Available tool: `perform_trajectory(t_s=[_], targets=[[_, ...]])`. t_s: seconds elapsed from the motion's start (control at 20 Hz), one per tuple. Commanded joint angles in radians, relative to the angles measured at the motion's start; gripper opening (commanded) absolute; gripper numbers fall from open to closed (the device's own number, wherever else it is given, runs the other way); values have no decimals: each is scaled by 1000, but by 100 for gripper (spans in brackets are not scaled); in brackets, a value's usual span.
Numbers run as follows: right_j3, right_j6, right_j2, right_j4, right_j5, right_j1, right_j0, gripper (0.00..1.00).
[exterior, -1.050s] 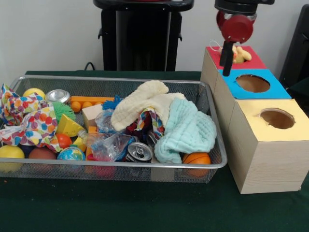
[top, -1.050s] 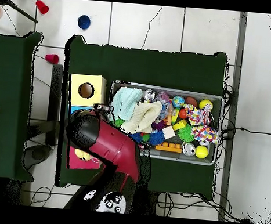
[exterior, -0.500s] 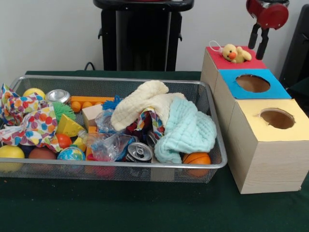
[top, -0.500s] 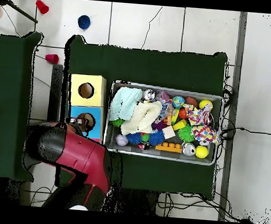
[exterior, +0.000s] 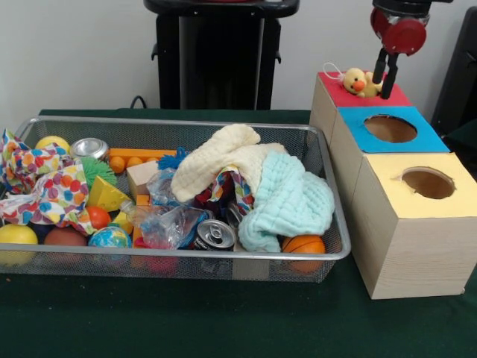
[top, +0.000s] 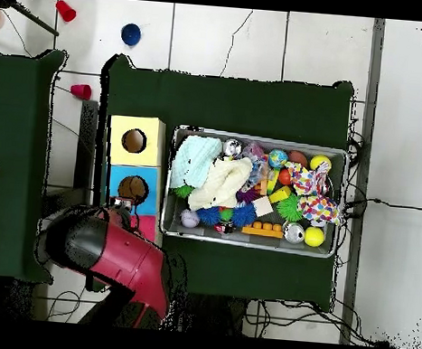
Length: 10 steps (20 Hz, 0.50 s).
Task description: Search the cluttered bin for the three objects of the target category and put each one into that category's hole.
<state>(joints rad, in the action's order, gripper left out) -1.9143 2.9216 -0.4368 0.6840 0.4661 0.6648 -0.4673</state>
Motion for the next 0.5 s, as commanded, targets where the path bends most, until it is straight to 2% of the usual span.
perform_trajectory(t_s=[0.05,0.1,0.5], targets=[[-148,182,136,65,-130,-31,37,100],[-158,179,142,69,-133,-27,39,0],[-114,288,85,72,-19,-63,-29,0]])
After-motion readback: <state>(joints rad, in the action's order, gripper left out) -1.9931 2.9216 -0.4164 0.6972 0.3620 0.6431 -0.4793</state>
